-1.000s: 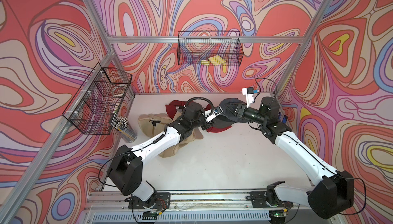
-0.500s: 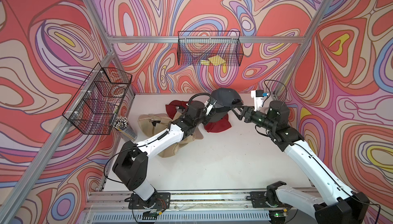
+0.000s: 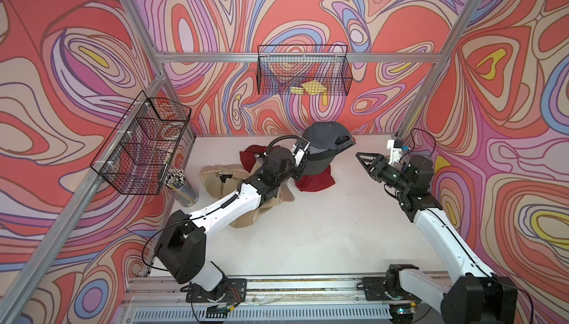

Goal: Open the adjustable buckle of the baseball cap
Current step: Pick up the baseball cap from the center of the board.

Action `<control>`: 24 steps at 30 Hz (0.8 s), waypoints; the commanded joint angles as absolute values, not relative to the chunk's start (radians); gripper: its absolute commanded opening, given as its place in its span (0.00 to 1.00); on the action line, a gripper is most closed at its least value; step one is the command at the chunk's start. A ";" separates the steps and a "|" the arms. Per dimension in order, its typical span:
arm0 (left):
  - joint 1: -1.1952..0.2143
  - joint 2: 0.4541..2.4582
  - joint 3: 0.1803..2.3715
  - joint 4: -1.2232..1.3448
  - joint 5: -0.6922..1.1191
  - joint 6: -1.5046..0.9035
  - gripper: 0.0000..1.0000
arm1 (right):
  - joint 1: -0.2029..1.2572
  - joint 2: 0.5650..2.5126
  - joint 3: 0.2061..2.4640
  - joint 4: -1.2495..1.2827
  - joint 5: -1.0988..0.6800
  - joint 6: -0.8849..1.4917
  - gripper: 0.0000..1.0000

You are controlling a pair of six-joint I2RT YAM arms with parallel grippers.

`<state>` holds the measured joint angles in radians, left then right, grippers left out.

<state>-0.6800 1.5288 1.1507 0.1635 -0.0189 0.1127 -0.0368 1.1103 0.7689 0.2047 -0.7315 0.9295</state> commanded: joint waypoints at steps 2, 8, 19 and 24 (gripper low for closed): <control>-0.680 1.492 1.109 0.281 0.091 0.148 0.00 | -0.047 1.167 0.724 0.532 -0.834 1.171 0.56; -0.680 1.528 1.125 0.268 0.087 0.154 0.00 | -0.046 1.188 0.669 0.743 -0.851 1.286 0.57; -0.681 1.531 1.138 0.263 0.108 0.136 0.00 | -0.046 1.170 0.651 0.784 -0.822 1.339 0.50; -0.681 1.525 1.134 0.265 0.131 0.146 0.00 | -0.046 1.212 0.642 0.851 -0.819 1.382 0.49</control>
<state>-0.6811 1.5349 1.1179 0.2146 0.1020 0.1448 -0.0444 1.1881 0.6636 0.7757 -0.8265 1.3399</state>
